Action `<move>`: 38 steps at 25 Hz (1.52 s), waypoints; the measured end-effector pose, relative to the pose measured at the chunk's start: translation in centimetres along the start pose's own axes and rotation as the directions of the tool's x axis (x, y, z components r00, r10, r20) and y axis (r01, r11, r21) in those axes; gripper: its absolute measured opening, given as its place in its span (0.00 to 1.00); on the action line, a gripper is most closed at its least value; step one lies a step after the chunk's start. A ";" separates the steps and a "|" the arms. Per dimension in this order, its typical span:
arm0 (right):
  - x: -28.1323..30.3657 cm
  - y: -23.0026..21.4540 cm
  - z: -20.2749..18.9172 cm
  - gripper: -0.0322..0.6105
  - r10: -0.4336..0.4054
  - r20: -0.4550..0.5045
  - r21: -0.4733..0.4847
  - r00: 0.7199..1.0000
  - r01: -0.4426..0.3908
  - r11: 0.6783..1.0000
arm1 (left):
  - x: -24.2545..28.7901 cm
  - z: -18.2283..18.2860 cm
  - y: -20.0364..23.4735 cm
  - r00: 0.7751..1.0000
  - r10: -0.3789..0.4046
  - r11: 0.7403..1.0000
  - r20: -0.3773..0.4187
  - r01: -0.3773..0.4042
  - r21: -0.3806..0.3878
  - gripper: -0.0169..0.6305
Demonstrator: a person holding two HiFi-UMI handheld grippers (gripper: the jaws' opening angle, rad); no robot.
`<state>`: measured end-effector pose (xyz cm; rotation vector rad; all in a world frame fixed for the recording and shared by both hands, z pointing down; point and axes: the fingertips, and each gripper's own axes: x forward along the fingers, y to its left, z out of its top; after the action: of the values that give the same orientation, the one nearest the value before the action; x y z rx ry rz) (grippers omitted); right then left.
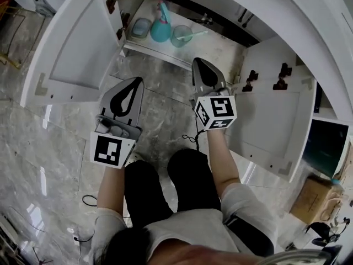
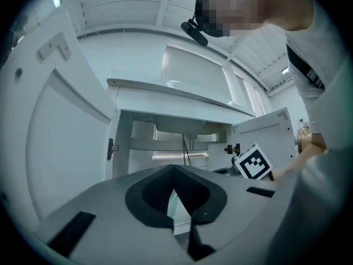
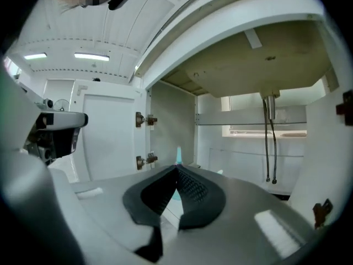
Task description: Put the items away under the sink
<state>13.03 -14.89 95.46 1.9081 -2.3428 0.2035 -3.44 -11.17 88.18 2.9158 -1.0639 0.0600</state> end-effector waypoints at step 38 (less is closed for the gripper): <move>-22.0 1.4 48.5 0.07 -0.072 0.103 -0.049 0.992 0.078 0.996 | -5.9 47.0 -4.0 0.988 0.147 0.989 0.039 -0.146 -0.025 0.04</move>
<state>16.00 -1.88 43.88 2.0219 -2.3080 0.0377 -4.27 -6.55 40.85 2.8264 -1.2751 -0.0070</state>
